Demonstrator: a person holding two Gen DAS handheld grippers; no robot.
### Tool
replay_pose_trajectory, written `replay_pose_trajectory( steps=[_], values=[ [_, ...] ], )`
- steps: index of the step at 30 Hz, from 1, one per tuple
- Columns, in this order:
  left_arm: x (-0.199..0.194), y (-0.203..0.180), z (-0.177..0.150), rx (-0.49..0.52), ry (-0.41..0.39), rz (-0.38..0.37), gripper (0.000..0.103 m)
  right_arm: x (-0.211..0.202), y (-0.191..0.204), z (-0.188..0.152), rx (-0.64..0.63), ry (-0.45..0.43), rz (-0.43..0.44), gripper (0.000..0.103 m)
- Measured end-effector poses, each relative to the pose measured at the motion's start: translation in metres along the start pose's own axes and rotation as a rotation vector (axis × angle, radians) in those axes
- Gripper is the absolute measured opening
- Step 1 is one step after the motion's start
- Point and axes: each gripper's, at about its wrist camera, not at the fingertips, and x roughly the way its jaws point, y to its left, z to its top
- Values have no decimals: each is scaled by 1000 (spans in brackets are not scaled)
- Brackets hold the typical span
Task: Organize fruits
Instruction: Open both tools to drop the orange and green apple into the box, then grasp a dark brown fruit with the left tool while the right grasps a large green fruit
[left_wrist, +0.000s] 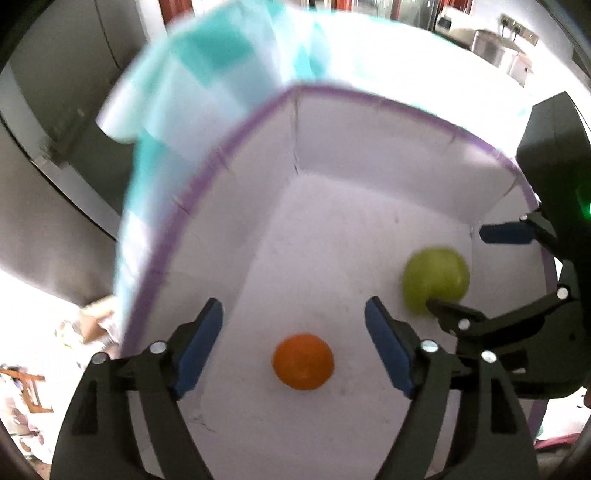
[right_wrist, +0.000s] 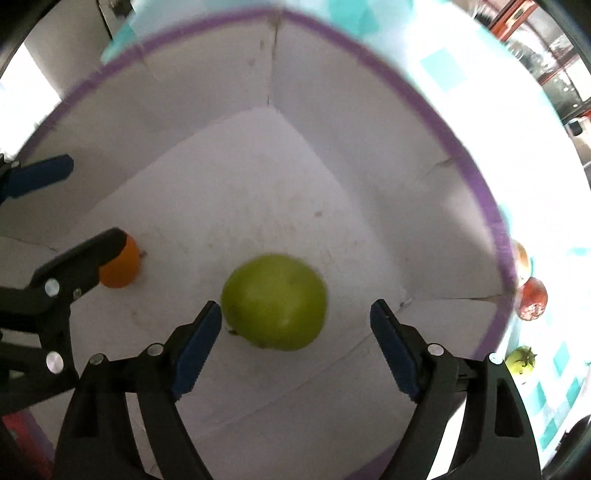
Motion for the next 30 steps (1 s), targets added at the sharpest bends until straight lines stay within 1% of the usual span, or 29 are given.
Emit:
replay_pose_trajectory(
  steps=[1, 3, 4, 5, 6, 7, 8, 9, 10, 11, 12, 13, 14, 15, 16, 17, 18, 19, 20, 21, 22, 24, 25, 26, 27, 30],
  values=[
    [-10, 2, 1, 1, -25, 20, 83, -11, 6, -3, 10, -33, 10, 80],
    [-33, -1, 1, -10, -75, 90, 89, -40, 0, -10, 24, -107, 45, 80],
    [-46, 2, -3, -30, -117, 140, 91, -60, -2, -17, 21, -161, 69, 80],
    [-60, -4, -6, -50, -145, 179, 94, -67, 2, -21, 10, -197, 77, 80],
    [-78, -9, -16, -75, -181, 229, 95, -86, 2, -31, -11, -255, 82, 80],
    [-88, -11, -17, -98, -219, 276, 96, -97, 0, -39, -24, -290, 88, 81],
    [-108, -32, -18, -127, -283, 327, 97, -113, 2, -51, -40, -343, 101, 81],
    [-128, -36, -20, -141, -343, 349, 98, -126, 3, -63, -40, -390, 104, 81],
    [-140, -43, -28, -150, -387, 360, 99, -119, -16, -73, -43, -443, 114, 82],
    [-163, -54, -33, -166, -455, 374, 101, -140, -24, -90, -16, -512, 122, 82],
    [-188, -74, -44, -181, -506, 378, 102, -157, -36, -106, 14, -564, 126, 83],
    [-210, -85, -48, -192, -553, 359, 102, -160, -36, -115, 38, -600, 125, 86],
    [-214, -116, -57, -198, -572, 344, 101, -175, -53, -132, 75, -658, 112, 89],
    [-223, -132, -59, -200, -582, 321, 102, -189, -72, -151, 120, -719, 81, 89],
    [-235, -150, -63, -199, -577, 295, 102, -168, -94, -162, 139, -744, 70, 92],
    [-237, -167, -70, -196, -566, 278, 101, -177, -109, -184, 190, -757, 37, 92],
    [-240, -187, -76, -182, -549, 248, 101, -181, -121, -197, 232, -744, 15, 92],
    [-225, -209, -89, -172, -545, 224, 101, -182, -131, -206, 276, -720, -2, 92],
    [-220, -233, -96, -149, -531, 182, 101, -178, -153, -228, 340, -677, -8, 92],
    [-199, -250, -94, -135, -519, 161, 102, -167, -164, -241, 373, -655, -2, 92],
    [-191, -269, -100, -114, -507, 137, 102, -159, -172, -259, 415, -632, -2, 92],
    [-169, -310, -108, -60, -484, 65, 102, -141, -195, -300, 488, -592, -7, 92],
    [-156, -320, -110, -40, -473, 41, 102, -136, -208, -322, 527, -576, -1, 92],
    [-150, -343, -114, 6, -443, 2, 102, -115, -217, -329, 555, -562, 6, 92],
    [-142, -359, -116, 40, -412, -27, 101, -110, -225, -345, 594, -550, 4, 92],
    [-112, -403, -120, 131, -317, -72, 101, -64, -224, -367, 666, -515, 2, 92]
  ],
)
